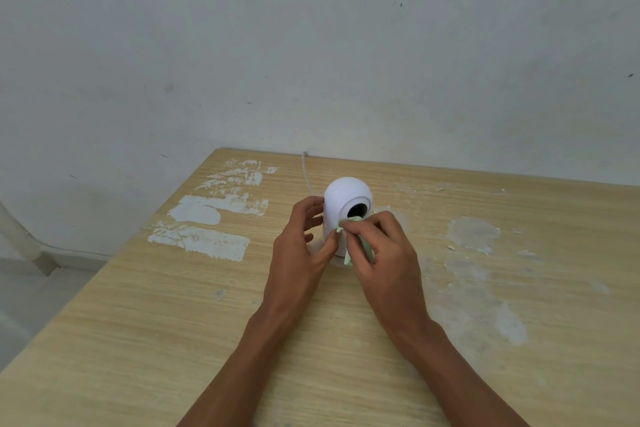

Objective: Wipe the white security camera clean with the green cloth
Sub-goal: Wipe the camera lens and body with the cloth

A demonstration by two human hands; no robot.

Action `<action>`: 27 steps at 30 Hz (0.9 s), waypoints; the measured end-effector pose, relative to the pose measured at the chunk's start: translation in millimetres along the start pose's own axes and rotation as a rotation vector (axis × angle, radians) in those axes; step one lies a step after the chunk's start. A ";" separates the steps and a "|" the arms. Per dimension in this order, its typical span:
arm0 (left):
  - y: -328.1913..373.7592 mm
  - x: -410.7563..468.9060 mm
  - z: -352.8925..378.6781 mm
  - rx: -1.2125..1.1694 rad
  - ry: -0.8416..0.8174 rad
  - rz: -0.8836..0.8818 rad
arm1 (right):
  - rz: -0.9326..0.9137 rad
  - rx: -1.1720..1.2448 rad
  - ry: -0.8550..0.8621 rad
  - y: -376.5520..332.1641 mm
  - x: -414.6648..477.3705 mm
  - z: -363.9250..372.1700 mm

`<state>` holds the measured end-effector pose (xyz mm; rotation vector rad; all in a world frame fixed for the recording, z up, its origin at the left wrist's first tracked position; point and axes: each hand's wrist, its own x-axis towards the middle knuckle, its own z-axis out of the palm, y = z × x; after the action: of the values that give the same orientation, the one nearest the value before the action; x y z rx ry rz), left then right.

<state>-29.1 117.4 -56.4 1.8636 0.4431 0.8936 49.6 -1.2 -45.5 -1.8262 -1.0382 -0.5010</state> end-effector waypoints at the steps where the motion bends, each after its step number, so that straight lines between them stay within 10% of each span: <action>1: 0.1 0.0 -0.1 -0.001 0.000 0.000 | -0.012 0.008 0.019 -0.9 1.9 -0.6; 11: -1.4 1.4 0.1 0.030 0.016 0.013 | 0.340 0.181 0.061 13.6 5.1 -0.5; 27: -2.7 0.6 -0.6 0.017 0.004 0.011 | 0.293 0.058 -0.066 12.8 -4.5 -2.2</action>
<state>-29.0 119.4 -58.4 1.8820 0.4448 0.9030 57.9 -7.5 -54.5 -1.9125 -0.8005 -0.2333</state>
